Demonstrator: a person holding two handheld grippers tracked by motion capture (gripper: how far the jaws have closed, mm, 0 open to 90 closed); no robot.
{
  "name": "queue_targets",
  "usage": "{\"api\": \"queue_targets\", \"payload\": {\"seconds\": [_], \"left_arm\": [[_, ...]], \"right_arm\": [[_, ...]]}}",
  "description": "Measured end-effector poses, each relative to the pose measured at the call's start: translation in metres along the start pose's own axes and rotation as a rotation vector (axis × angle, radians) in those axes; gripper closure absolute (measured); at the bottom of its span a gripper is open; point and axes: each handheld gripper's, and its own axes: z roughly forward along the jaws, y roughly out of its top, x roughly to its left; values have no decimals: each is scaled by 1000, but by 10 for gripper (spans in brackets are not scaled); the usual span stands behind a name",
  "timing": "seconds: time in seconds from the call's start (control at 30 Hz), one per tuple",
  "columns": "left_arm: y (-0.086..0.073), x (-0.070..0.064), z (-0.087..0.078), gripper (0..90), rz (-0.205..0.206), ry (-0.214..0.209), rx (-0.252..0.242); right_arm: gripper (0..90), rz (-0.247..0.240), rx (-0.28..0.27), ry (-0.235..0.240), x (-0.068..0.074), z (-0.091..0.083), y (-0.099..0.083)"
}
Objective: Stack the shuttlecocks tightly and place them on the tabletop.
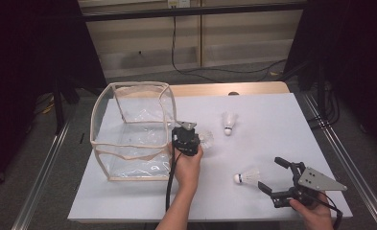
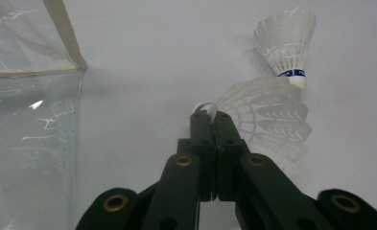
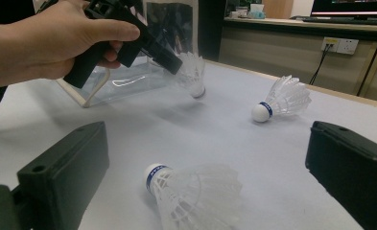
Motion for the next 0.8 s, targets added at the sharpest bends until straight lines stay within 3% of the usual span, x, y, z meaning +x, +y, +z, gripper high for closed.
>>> {"api": "queue_targets", "payload": {"seconds": [0.37, 0.57, 0.8], "left_arm": [[1, 3, 4, 877, -17, 12, -13], [4, 2, 7, 878, -22, -2, -29], [9, -2, 14, 884, -1, -4, -59]], "right_arm": [[7, 0, 1, 1, 0, 0, 0], [7, 0, 2, 1, 0, 0, 0], [7, 2, 1, 1, 0, 0, 0]]}}
